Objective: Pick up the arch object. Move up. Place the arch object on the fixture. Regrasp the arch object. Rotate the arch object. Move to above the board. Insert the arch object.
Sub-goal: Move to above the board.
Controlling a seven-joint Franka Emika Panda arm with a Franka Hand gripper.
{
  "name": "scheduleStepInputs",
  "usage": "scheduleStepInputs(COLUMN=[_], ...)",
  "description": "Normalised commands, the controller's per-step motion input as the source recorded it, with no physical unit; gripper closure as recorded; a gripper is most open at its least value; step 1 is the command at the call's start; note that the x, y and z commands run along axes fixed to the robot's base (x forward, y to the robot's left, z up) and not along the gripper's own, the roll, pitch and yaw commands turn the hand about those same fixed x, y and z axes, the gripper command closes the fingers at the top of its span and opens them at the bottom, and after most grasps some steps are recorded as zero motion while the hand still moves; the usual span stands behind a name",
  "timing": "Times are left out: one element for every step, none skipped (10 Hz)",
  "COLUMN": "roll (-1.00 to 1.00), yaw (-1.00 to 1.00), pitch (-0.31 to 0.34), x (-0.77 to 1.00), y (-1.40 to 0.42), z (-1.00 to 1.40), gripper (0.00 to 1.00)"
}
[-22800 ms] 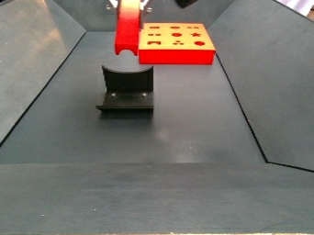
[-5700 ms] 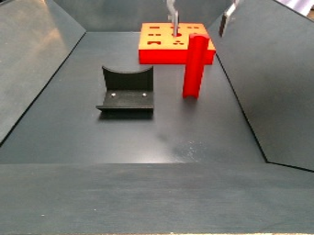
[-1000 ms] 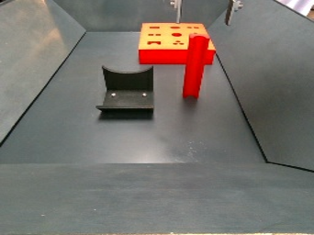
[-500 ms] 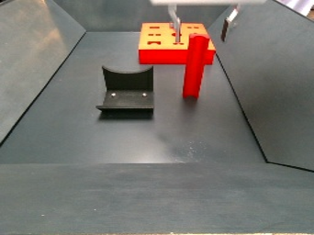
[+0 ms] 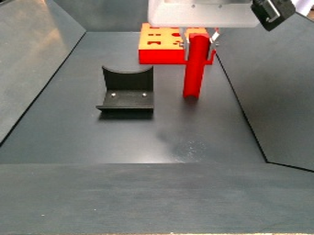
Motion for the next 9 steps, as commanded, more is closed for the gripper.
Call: scheduleStepInputs(roll=[0.17, 0.14, 0.12, 0.1, 0.08, 0.05, 0.04, 0.02, 0.01], yaw=[-0.02, -0.02, -0.01, -0.01, -0.01, -0.02, -0.02, -0.02, -0.02], pitch=[0.045, 0.064, 0.071, 0.075, 0.081, 0.089, 0.091, 0.09, 0.086], x=[0.0, -0.01, 0.0, 0.0, 0.01, 0.01, 0.02, 0.02, 0.02], y=[0.12, 0.1, 0.1, 0.1, 0.09, 0.09, 0.09, 0.07, 0.06], z=[1.0, 1.0, 1.0, 1.0, 1.0, 1.0, 1.0, 0.91, 0.79], gripper=[1.0, 1.0, 1.0, 1.0, 1.0, 1.0, 1.0, 1.0, 1.0])
